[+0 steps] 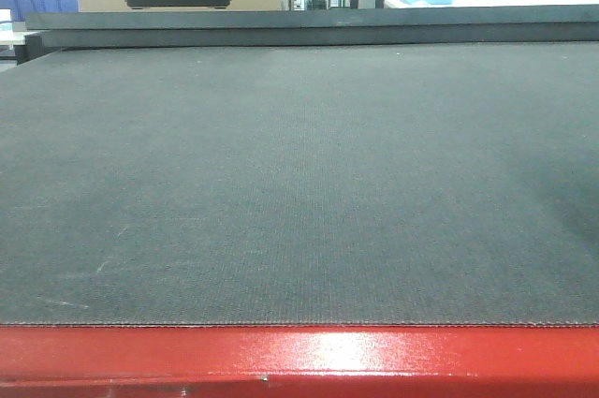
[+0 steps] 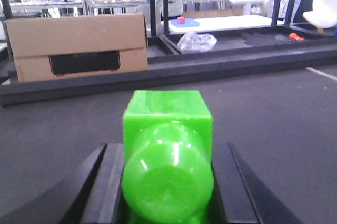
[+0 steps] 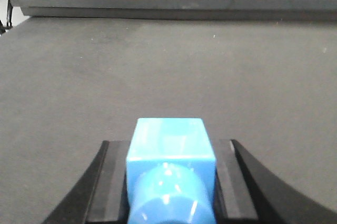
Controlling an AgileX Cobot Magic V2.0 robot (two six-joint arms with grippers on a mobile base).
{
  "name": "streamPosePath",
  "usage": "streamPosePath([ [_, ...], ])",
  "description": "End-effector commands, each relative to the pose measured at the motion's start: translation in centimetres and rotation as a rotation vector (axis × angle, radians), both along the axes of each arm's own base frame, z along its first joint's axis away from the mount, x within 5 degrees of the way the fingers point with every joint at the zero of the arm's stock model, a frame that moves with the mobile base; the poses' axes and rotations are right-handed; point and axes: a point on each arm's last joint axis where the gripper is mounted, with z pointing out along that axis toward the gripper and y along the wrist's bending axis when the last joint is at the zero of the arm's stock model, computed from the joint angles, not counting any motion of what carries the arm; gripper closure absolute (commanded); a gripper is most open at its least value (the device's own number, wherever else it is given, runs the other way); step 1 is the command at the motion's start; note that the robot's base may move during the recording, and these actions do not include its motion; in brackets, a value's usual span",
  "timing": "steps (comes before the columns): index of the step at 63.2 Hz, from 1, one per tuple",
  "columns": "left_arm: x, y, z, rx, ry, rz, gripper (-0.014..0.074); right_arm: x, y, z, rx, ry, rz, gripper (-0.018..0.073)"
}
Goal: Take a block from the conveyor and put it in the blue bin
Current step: 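Lift both held blocks up off the conveyor belt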
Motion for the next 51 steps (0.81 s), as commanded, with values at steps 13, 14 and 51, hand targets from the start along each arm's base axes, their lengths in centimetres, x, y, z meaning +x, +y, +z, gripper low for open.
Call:
streamPosePath([
  [13, -1.4, 0.3, -2.9, -0.080, 0.012, -0.006, 0.0707, -3.3, -0.7, 0.3, -0.041, -0.159, 0.008, 0.0721],
  [14, -1.5, 0.3, -3.1, -0.080, 0.013, -0.006, 0.0707, -3.4, -0.7, 0.2, -0.043, -0.165, 0.008, 0.0721],
  [51, -2.0, 0.5, -3.6, -0.081, 0.000, -0.006, 0.0707, -5.9, -1.4, -1.0, -0.019, -0.308, -0.013, 0.0721],
])
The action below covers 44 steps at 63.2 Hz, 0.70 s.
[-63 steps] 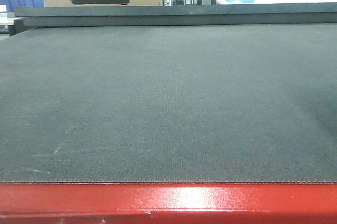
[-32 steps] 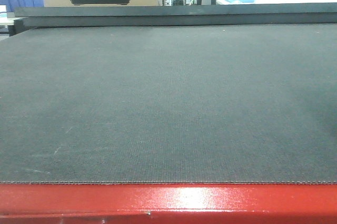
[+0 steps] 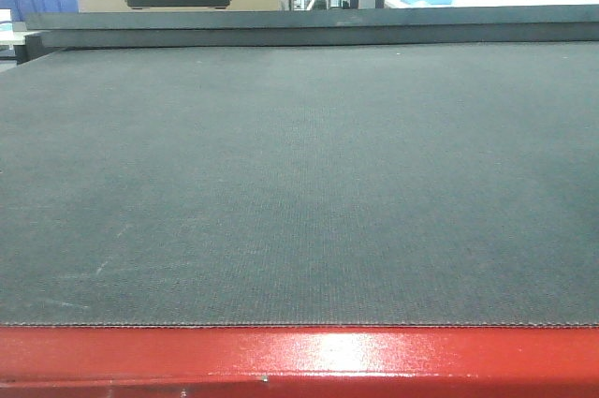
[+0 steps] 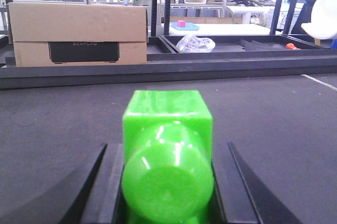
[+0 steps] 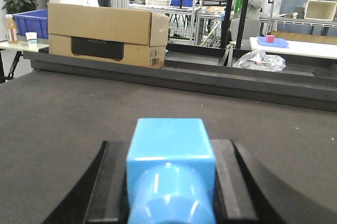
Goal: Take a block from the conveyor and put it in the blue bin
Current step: 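Lift both held blocks up off the conveyor belt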
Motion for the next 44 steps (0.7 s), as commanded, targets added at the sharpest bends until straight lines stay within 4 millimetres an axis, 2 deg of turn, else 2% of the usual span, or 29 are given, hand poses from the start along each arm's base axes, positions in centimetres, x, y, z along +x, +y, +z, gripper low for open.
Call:
streamPosePath([
  [1, -0.23, 0.09, -0.03, -0.009, 0.008, 0.003, 0.0707, -0.12, -0.07, 0.30, 0.012, -0.037, -0.004, 0.0721],
  [44, -0.23, 0.09, 0.22, -0.012, -0.020, 0.003, 0.0707, -0.12, -0.04, 0.19, 0.009, -0.025, -0.001, 0.0721],
])
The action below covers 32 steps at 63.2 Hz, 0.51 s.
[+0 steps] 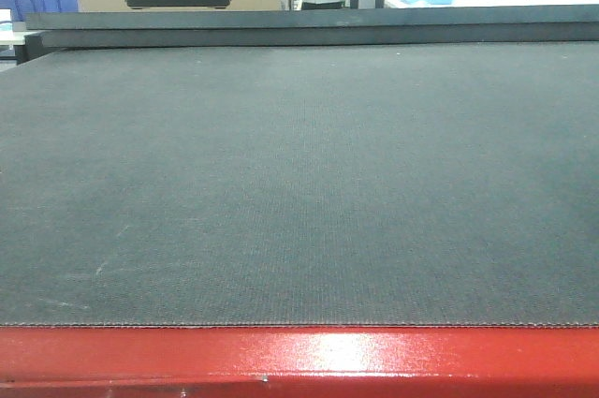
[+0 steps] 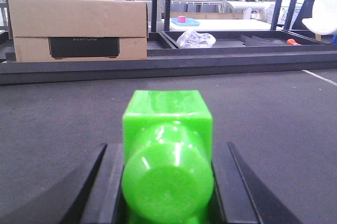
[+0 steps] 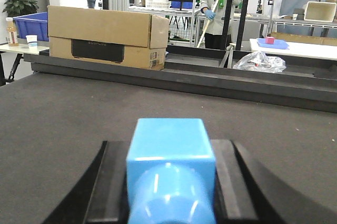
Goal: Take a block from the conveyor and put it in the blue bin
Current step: 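Lift both held blocks up off the conveyor belt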
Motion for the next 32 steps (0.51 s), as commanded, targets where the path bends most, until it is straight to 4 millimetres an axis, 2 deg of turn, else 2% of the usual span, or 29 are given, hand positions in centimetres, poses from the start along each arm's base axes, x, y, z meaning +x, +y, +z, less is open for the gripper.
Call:
streamPosePath([
  [1, -0.14, 0.06, 0.29, -0.014, -0.027, 0.003, 0.0707, -0.12, -0.04, 0.17, 0.006, -0.023, -0.001, 0.0721],
  [32, -0.14, 0.06, 0.29, -0.014, -0.027, 0.003, 0.0707, -0.12, -0.04, 0.17, 0.006, -0.023, -0.001, 0.0721],
])
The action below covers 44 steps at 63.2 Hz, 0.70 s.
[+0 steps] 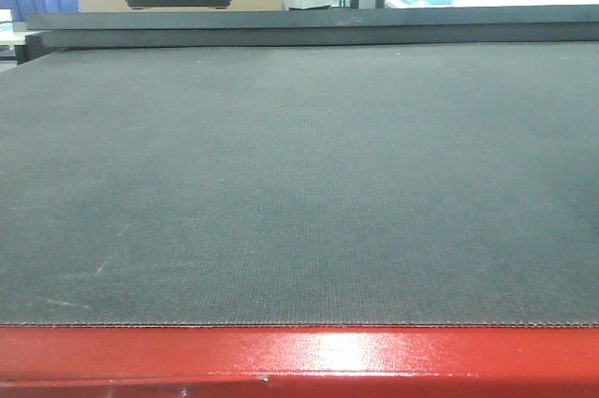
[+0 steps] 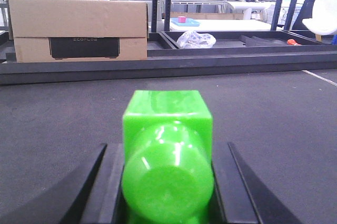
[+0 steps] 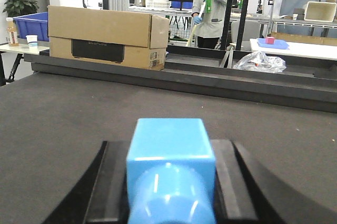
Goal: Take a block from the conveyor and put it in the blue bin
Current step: 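Lift both held blocks up off the conveyor belt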
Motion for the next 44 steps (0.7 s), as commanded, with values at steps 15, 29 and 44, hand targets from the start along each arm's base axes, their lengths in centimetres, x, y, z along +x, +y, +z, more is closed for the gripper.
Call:
streamPosePath([
  [15, -0.14, 0.06, 0.29, -0.014, -0.027, 0.003, 0.0707, -0.12, -0.04, 0.17, 0.006, -0.023, -0.001, 0.0721],
  [29, -0.14, 0.06, 0.29, -0.014, -0.027, 0.003, 0.0707, -0.12, -0.04, 0.17, 0.006, -0.023, -0.001, 0.0721],
  [44, -0.14, 0.06, 0.29, -0.014, -0.027, 0.003, 0.0707, -0.12, -0.04, 0.17, 0.006, -0.023, -0.001, 0.0721],
])
